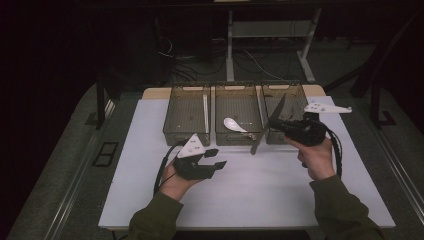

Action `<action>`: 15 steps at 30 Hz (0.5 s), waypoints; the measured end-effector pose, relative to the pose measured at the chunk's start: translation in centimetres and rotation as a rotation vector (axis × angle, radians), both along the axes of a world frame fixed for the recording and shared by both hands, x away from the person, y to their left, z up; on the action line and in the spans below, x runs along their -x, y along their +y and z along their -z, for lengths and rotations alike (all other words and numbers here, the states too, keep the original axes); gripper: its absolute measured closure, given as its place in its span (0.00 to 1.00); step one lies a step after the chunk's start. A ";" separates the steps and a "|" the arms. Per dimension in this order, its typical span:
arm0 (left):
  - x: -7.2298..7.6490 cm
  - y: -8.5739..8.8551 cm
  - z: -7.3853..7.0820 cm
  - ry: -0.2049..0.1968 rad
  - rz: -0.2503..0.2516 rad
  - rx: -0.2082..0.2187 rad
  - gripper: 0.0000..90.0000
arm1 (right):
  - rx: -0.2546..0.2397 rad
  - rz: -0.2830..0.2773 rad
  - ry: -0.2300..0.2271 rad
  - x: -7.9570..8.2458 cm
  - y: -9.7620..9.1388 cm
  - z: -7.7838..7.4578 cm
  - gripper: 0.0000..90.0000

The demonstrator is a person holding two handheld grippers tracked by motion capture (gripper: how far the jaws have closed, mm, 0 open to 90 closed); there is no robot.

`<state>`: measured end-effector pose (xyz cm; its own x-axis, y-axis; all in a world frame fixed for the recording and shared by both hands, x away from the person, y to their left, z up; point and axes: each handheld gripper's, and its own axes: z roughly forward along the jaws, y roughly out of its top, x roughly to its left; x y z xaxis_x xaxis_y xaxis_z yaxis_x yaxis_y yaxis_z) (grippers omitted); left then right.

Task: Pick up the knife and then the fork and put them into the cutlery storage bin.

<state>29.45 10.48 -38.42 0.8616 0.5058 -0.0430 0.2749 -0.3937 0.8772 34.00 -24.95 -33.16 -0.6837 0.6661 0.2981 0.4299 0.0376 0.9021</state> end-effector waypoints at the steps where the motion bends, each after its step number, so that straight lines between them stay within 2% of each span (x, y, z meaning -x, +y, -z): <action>1: 0.2 0.7 0.1 0.003 -0.002 0.003 0.52 | 0.001 0.018 -0.006 -0.2 -0.5 -0.3 0.99; 6: 1.1 3.8 1.1 0.027 -0.015 0.021 0.46 | 0.037 0.101 -0.030 -1.3 -3.4 -2.2 0.99; 11: 1.6 5.5 2.2 0.062 -0.013 0.022 0.38 | 0.090 0.181 -0.047 -2.7 -6.0 -3.9 0.98; 15: 1.8 6.4 2.9 0.090 -0.018 0.032 0.30 | 0.152 0.236 -0.034 -4.3 -7.8 -4.5 0.99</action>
<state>27.61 16.88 -41.29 0.8445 0.5179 -0.1361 0.3598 -0.3604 0.8606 38.26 -32.74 -28.62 -0.5120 0.8436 0.1617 0.4120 0.0760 0.9080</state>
